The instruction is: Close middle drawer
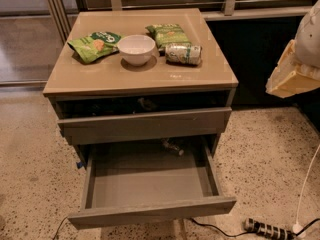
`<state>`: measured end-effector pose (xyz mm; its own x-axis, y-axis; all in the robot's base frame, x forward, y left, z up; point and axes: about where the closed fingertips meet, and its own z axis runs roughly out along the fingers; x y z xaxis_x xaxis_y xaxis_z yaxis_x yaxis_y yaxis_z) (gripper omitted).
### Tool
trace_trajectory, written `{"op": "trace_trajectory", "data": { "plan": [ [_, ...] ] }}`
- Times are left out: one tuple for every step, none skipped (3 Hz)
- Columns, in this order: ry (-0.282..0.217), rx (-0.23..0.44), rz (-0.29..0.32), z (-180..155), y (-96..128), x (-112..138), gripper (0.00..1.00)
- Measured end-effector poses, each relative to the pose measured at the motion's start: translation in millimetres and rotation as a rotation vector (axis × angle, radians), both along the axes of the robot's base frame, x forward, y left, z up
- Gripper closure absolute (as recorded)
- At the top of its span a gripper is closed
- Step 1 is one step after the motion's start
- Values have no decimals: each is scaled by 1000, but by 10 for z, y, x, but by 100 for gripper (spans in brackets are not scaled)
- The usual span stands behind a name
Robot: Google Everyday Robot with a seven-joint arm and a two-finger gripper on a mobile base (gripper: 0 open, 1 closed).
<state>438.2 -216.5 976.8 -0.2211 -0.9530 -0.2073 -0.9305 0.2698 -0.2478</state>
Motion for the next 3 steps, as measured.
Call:
{"op": "trace_trajectory", "data": {
  "plan": [
    [-7, 3, -3, -11, 11, -5, 100],
    [-70, 34, -29, -122, 113, -56, 100],
    [-115, 48, -50, -465, 247, -146, 100]
  ]
}}
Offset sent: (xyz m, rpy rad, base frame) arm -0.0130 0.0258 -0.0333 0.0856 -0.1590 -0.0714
